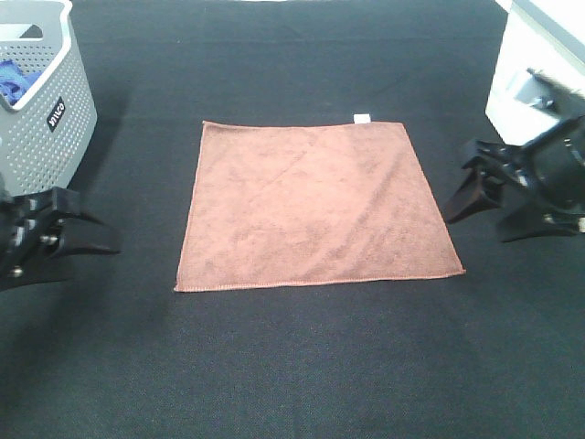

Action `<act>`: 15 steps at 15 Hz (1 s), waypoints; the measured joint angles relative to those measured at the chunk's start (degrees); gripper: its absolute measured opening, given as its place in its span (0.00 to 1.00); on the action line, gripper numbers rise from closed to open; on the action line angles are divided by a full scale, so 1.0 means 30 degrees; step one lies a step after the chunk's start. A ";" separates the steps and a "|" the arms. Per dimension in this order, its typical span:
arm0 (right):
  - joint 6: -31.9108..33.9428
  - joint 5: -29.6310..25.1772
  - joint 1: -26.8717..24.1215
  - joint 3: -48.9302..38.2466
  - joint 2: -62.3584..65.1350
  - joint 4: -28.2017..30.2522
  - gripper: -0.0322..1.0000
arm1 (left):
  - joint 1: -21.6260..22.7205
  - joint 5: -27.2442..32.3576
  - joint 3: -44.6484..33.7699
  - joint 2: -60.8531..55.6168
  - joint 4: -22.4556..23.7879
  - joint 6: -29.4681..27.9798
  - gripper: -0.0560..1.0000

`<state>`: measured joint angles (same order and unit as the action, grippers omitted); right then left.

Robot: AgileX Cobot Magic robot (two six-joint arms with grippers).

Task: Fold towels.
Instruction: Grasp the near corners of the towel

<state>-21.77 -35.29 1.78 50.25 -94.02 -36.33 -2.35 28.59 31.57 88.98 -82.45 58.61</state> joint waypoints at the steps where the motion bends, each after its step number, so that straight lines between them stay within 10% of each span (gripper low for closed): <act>1: -0.0477 -0.0019 0.0000 0.0286 -0.0630 -0.0325 0.67 | 0.0000 0.0210 0.0286 0.0745 -0.0821 0.0764 0.70; 15: -0.3113 -0.1967 -0.1108 0.4947 -0.7964 -0.2196 0.70 | -0.2005 0.2406 0.6092 0.9416 -0.2559 0.2063 0.70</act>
<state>-31.11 -41.20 -1.55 65.09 -117.91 -42.91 -8.37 35.81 49.85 117.23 -90.13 64.80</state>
